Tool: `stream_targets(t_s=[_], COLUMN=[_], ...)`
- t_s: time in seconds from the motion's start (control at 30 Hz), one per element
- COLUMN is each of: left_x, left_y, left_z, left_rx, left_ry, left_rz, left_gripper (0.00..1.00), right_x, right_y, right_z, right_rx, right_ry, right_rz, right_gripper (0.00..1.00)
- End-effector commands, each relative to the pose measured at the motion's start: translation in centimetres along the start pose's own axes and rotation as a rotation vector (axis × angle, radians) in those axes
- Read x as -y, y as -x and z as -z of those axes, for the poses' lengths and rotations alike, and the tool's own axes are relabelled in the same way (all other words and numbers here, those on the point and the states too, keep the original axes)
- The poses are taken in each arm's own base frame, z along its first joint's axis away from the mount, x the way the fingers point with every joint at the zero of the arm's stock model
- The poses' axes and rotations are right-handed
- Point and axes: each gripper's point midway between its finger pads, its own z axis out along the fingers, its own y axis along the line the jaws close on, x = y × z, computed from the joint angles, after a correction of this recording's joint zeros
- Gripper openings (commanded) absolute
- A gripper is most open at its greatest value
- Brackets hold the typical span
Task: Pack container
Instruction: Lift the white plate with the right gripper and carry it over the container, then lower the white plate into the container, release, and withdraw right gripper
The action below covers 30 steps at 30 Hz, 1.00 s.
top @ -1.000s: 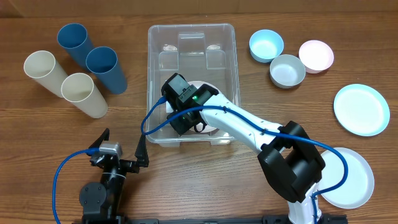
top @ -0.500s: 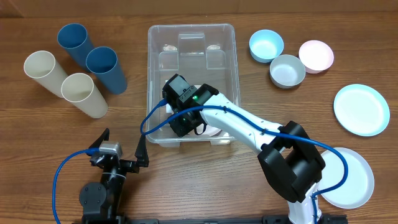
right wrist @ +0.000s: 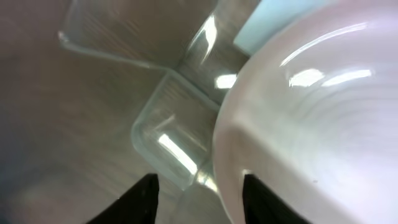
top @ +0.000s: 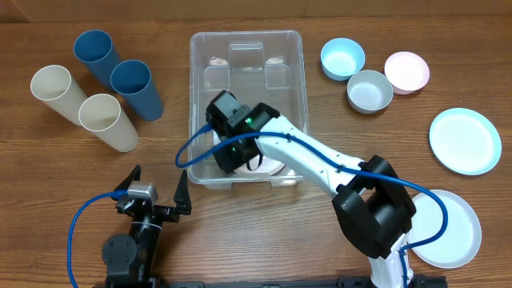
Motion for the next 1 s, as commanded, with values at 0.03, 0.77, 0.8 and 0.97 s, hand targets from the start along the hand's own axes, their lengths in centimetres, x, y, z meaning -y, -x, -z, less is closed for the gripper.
stream_targets(t_s=[0.03, 0.77, 0.8, 0.97], left_x=[-0.2, -0.2, -0.2, -0.2], left_y=[0.0, 0.0, 0.0, 0.0], left_z=[0.0, 0.0, 0.0, 0.0], left_rx=[0.002, 0.002, 0.002, 0.002], left_ry=[0.007, 0.007, 0.007, 0.007], left_rz=[-0.015, -0.015, -0.015, -0.015], left_gripper=[1.00, 1.00, 1.00, 1.00], right_x=[3.4, 31.7, 31.9, 32.5], right_y=[5.9, -17.9, -21.3, -32.1], right_z=[8.3, 37.3, 37.2, 32.0], right_rx=[0.170, 0.402, 0.376, 0.186], right_ry=[-0.128, -0.435, -0.465, -0.436], right_rz=[-0.048, -1.319, -1.437, -1.861], right_gripper=[0.47, 0.57, 0.56, 0.50])
